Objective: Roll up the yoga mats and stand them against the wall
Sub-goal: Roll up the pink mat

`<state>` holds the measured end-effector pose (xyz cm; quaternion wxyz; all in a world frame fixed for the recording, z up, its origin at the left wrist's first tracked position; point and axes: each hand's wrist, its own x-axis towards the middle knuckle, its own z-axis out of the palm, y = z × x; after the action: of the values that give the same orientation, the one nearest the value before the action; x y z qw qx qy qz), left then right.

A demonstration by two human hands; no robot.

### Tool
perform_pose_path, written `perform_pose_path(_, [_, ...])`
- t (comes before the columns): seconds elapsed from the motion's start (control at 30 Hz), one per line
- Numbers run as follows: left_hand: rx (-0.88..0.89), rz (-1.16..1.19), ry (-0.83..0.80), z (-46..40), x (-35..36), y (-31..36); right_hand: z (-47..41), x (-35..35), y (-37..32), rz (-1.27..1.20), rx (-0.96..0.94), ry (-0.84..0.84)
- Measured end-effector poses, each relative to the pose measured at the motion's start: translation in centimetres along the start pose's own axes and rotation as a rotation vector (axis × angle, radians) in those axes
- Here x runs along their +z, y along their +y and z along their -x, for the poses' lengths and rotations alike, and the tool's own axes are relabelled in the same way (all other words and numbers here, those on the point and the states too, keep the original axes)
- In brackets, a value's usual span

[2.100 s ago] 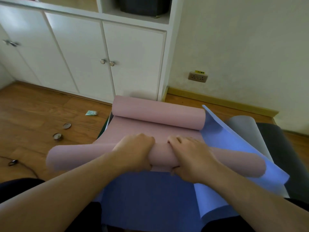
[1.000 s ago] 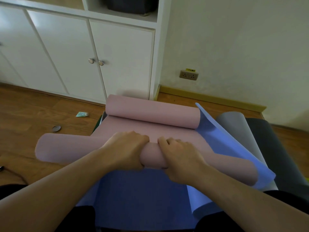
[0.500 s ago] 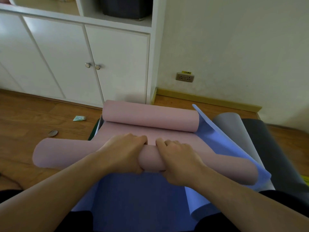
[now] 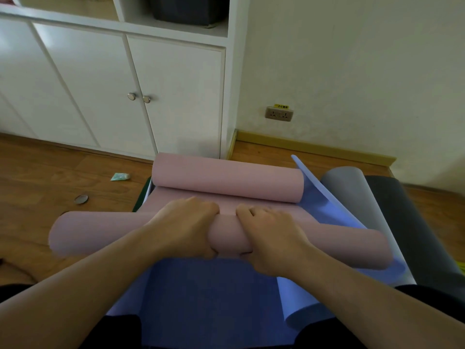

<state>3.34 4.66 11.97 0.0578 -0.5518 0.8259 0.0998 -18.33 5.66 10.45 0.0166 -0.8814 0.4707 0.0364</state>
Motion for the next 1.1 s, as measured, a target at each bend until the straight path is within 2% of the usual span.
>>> perform_pose_path(0.1, [0.023, -0.003, 0.004, 0.3, 0.4, 0.3, -0.1, -0.2, 0.1, -0.018, 0.032, -0.012])
perform_pose_path(0.23, [0.081, -0.16, 0.126, 0.4, 0.9, 0.9, -0.3, -0.1, 0.6, -0.079, 0.078, -0.041])
perform_pose_path(0.37, [0.043, -0.13, 0.059, 0.3, 0.6, 0.9, -0.1, -0.1, 0.4, -0.135, 0.073, -0.089])
perform_pose_path(0.5, [0.007, -0.003, -0.012, 0.3, -0.1, 0.1, 0.2, -0.1, 0.1, -0.039, 0.013, -0.01])
perform_pose_path(0.63, [0.005, 0.039, -0.059, 0.5, 0.2, 0.3, 0.2, 0.0, 0.0, -0.05, 0.028, -0.063])
perform_pose_path(0.83, [0.107, -0.124, 0.142, 0.2, 1.5, 1.1, -0.3, -0.1, 0.5, -0.1, 0.105, -0.099])
perform_pose_path(1.1, [0.026, 0.016, 0.01, 0.2, 0.6, 0.0, 0.3, 0.2, -0.2, -0.014, 0.014, 0.011])
